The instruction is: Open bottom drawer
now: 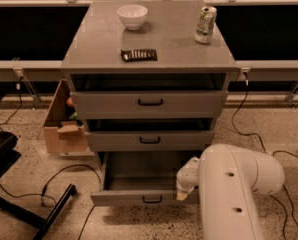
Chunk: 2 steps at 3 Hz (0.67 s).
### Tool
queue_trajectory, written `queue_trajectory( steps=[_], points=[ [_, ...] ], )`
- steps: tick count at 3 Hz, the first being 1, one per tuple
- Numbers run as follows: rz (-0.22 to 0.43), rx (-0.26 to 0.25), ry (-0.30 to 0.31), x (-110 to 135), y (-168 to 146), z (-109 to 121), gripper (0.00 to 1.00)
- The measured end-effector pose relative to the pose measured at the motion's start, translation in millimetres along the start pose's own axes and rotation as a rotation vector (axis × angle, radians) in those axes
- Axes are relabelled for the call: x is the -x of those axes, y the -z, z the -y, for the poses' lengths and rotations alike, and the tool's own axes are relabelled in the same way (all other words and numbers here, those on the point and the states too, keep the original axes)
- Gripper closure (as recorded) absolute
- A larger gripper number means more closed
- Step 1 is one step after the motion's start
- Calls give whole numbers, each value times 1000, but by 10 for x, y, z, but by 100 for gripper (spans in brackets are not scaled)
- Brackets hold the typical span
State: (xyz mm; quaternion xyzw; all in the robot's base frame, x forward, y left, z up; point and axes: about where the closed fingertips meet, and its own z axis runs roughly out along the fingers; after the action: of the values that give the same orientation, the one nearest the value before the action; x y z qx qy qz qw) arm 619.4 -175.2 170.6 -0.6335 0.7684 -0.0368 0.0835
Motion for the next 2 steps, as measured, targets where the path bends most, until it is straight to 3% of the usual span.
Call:
queue_trajectory(
  steps=[2],
  points=[
    [-4, -1, -3, 5, 12, -55, 100]
  ],
)
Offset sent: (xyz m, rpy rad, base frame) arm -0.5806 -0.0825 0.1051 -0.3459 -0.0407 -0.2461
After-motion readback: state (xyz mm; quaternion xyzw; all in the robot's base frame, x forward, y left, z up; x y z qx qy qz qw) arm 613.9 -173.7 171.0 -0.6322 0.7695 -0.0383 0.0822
